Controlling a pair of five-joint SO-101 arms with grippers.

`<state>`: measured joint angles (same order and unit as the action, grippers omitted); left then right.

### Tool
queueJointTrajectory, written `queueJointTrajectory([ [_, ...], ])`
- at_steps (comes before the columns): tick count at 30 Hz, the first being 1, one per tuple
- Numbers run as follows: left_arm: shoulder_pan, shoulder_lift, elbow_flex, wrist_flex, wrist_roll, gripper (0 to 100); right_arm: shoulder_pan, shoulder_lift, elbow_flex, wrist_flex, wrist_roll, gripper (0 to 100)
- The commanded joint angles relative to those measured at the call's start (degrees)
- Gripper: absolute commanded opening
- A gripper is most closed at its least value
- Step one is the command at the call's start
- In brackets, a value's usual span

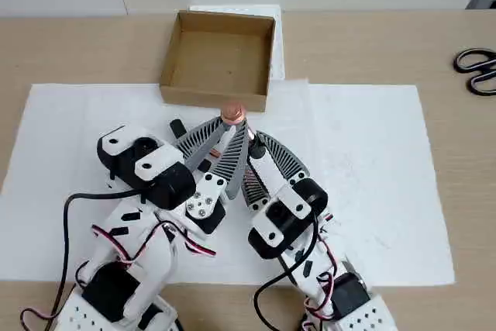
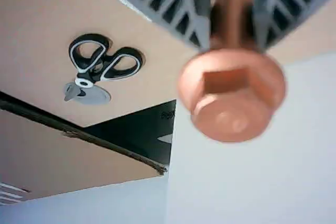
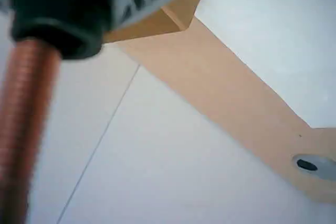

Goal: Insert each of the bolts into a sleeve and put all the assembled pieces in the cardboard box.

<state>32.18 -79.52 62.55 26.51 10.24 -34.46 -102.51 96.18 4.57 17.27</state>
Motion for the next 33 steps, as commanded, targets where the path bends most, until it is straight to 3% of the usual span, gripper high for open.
queueJointTrajectory([
  [1,0.1,-0.4,-0.1,0.3,-0.2,1,-0.2,-1.3,0.4,-0.3,0.4,0.4],
  [9,0.4,-0.5,-0.3,5.7,-0.2,1,2.9,-1.3,0.4,-0.4,0.2,0.4],
  [21,0.2,-0.4,-0.4,5.8,-0.2,2,2.7,-1.3,0.4,-0.5,0.2,0.4],
  [27,0.1,-0.1,0.0,5.9,-0.3,15,2.9,-1.3,0.4,-0.5,0.2,0.4],
  [33,0.1,-0.1,0.0,5.9,-0.3,17,2.9,-1.3,0.4,-0.5,0.2,0.4],
])
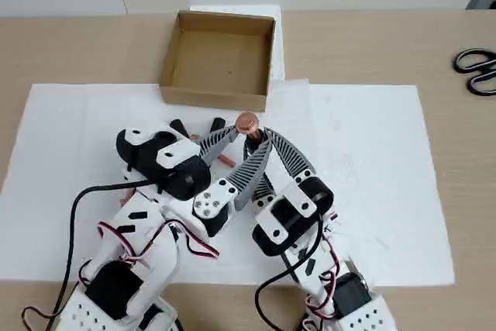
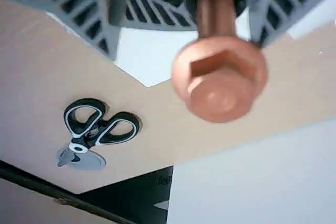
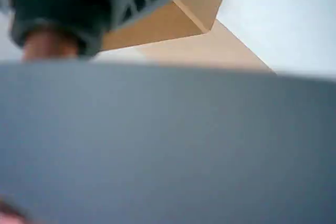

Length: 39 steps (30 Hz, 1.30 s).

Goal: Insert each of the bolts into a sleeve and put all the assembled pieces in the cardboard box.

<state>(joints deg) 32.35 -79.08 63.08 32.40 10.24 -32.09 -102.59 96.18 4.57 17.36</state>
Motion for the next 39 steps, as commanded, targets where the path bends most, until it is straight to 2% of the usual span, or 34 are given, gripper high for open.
queueJointTrajectory([
  [1,-0.1,-0.5,-0.5,0.0,-0.3,17,0.5,-1.2,0.4,-0.5,0.1,0.4],
  [6,0.1,-0.4,0.8,1.4,-0.4,17,0.5,-1.2,0.4,-0.5,0.1,0.4],
  [10,0.0,-0.5,2.9,3.1,-3.5,17,0.5,-1.2,0.4,-0.5,0.1,0.4],
  [15,-0.2,-0.5,0.7,3.0,-4.0,17,0.5,-1.2,0.4,-0.5,0.1,0.4],
  [18,-3.9,-0.5,-1.0,1.1,-4.0,17,0.5,-1.2,0.4,-0.5,0.1,0.4],
  [21,-8.7,-0.8,-2.2,-2.9,-7.5,17,0.5,-1.2,0.4,-0.5,0.1,0.4],
  [26,-9.6,-1.0,-9.0,-4.9,-8.4,16,0.7,-1.2,0.4,0.0,0.1,0.4],
  [29,-8.7,-1.1,-13.0,-4.9,-8.4,8,2.2,-0.7,0.4,0.1,0.2,0.4],
  [31,-8.7,-1.3,-14.5,-4.8,-8.4,0,3.9,-0.7,0.4,1.9,0.2,0.4],
  [35,-8.9,-5.0,-9.5,-4.8,-8.7,0,6.2,-1.2,0.3,11.5,-0.1,0.4],
  [39,-13.4,-11.4,0.7,-5.2,-8.8,1,8.6,-0.6,-6.7,21.9,-8.1,0.4],
])
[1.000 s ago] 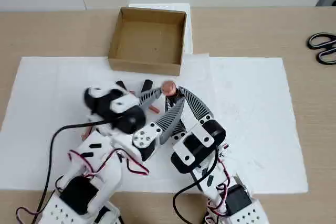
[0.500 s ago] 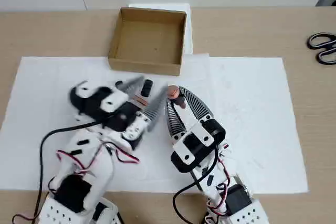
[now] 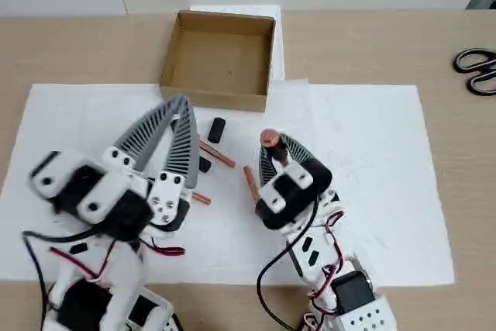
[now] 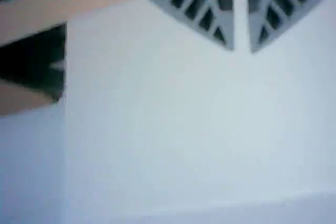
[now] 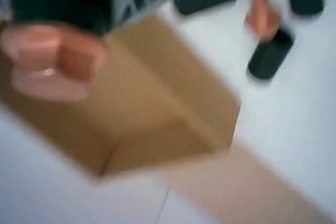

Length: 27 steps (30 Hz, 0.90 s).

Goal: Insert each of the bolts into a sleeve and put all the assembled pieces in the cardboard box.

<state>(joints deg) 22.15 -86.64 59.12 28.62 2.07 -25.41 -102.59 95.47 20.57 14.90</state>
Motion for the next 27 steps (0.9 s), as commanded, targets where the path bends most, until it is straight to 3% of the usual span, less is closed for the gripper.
queueJointTrajectory([
  [1,-5.4,-5.6,7.3,-1.4,-0.6,1,2.8,-0.5,-8.8,8.5,-8.8,0.4],
  [5,-14.9,-13.7,14.7,-1.4,-0.4,1,6.7,-0.4,-17.2,16.4,-15.5,0.4],
  [11,-22.6,-17.2,20.4,-1.2,-0.3,1,8.9,5.1,-22.9,16.9,-15.5,0.4],
  [18,-24.9,-17.4,24.5,-1.3,-0.3,1,14.5,29.1,-38.5,12.8,-15.6,0.4],
  [27,-25.8,-17.4,27.8,-1.3,-0.3,1,13.2,64.3,-60.4,-0.6,-19.1,0.4],
])
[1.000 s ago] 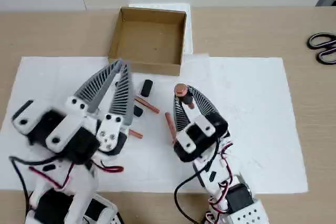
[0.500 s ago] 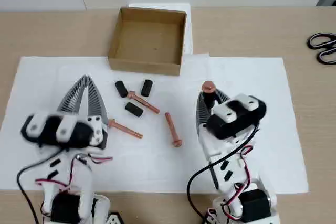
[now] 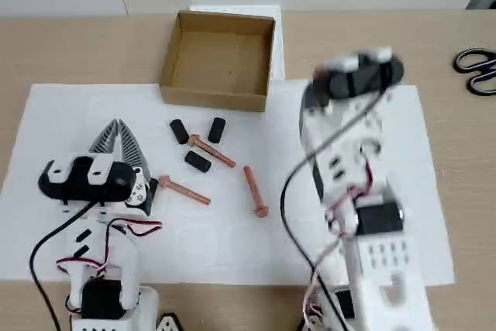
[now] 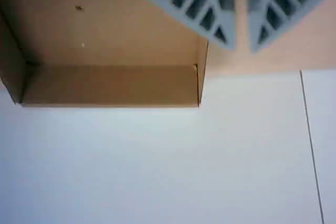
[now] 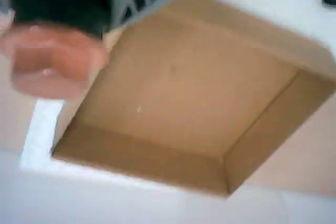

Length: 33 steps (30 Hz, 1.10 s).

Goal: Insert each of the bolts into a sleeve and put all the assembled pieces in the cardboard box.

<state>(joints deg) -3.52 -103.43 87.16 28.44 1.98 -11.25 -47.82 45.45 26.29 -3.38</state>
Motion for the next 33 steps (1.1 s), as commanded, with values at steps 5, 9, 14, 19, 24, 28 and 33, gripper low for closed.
queueJointTrajectory([
  [5,-0.3,-0.6,-0.2,-1.1,-0.2,1,-5.1,25.5,-23.8,-12.8,-0.8,0.4],
  [9,-0.3,-0.6,-0.2,-1.0,-0.4,1,-7.6,37.1,-32.9,-19.2,-0.7,0.4],
  [14,-0.3,-0.6,-0.2,-1.0,-0.4,1,-9.4,51.6,-45.5,-21.8,-0.7,0.4],
  [19,-0.3,-0.6,-0.2,-1.0,-0.4,1,-10.2,65.5,-57.5,-27.9,-1.1,0.4],
  [24,-0.3,-0.6,1.6,-0.9,-0.3,1,-10.1,79.0,-67.6,-34.6,-1.1,0.4],
  [28,-0.2,-0.6,2.9,-0.9,-0.2,1,-10.2,88.8,-74.5,-34.8,-1.1,0.4],
  [33,-0.3,-0.6,2.9,-0.9,-0.2,1,-10.1,100.5,-84.4,-34.4,-1.1,0.4],
])
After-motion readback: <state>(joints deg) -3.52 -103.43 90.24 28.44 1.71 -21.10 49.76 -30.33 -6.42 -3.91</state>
